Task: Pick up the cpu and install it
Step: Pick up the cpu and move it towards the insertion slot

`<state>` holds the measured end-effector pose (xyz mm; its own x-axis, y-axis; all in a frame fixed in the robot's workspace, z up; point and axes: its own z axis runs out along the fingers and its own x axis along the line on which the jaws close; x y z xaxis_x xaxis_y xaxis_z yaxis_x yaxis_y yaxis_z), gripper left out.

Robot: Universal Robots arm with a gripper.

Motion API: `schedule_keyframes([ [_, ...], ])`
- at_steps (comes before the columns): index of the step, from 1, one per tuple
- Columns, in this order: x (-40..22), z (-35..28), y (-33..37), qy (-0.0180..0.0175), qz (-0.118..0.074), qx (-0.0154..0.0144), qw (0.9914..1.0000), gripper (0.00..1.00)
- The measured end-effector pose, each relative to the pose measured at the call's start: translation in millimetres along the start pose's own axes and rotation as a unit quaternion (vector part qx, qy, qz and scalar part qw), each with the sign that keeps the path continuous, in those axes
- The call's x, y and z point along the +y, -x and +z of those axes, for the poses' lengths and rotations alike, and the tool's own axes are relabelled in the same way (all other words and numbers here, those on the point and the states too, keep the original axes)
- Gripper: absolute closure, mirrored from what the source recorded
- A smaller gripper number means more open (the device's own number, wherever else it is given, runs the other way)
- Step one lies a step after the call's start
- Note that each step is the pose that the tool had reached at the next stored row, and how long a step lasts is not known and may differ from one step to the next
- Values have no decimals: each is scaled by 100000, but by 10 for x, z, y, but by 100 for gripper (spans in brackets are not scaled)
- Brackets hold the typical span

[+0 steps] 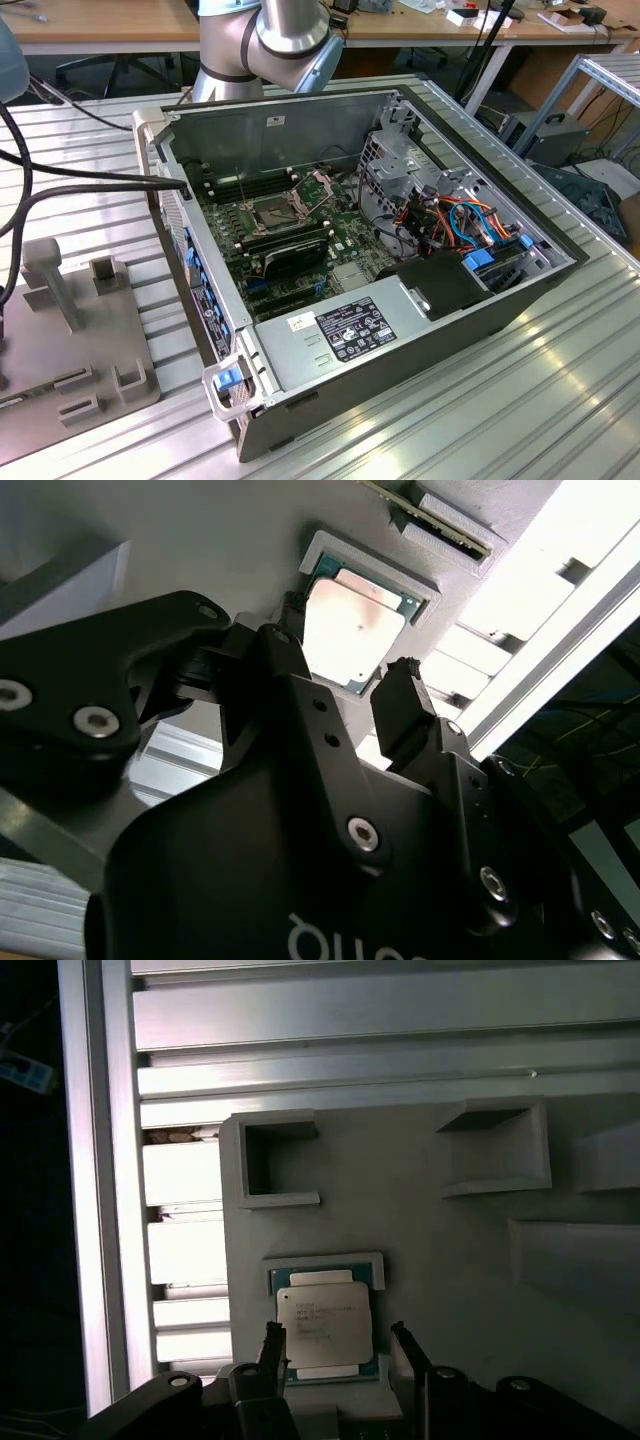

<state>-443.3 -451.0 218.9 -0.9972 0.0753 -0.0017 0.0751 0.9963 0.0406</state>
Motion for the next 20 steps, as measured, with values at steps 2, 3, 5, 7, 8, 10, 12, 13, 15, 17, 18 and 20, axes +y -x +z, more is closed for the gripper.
schedule_keyframes([
  [2, -1, 29, 0, 0, 1, -1, 100000, 46],
  [3, -2, 32, 0, -6, 0, 9, 100000, 46],
  [5, -2, 32, -1, -14, 1, 16, 100000, 46],
  [7, -1, 34, -1, -4, 9, 3, 100000, 46],
  [8, -1, 34, 0, -4, 1, 2, 100000, 46],
  [10, -2, 34, 0, -4, -1, 4, 100000, 45],
  [12, -2, 34, 0, -5, -1, 3, 100000, 38],
  [13, -2, 34, 0, -5, -2, 4, 100000, 38],
  [15, -3, 70, 0, 9, -7, -11, 100000, 38],
  [17, -4, 108, 0, -2, -16, 0, 100000, 38],
  [18, -5, 124, 0, 2, -21, -4, 100000, 38],
  [20, -6, 130, -1, -79, -21, 9, 100000, 38],
])
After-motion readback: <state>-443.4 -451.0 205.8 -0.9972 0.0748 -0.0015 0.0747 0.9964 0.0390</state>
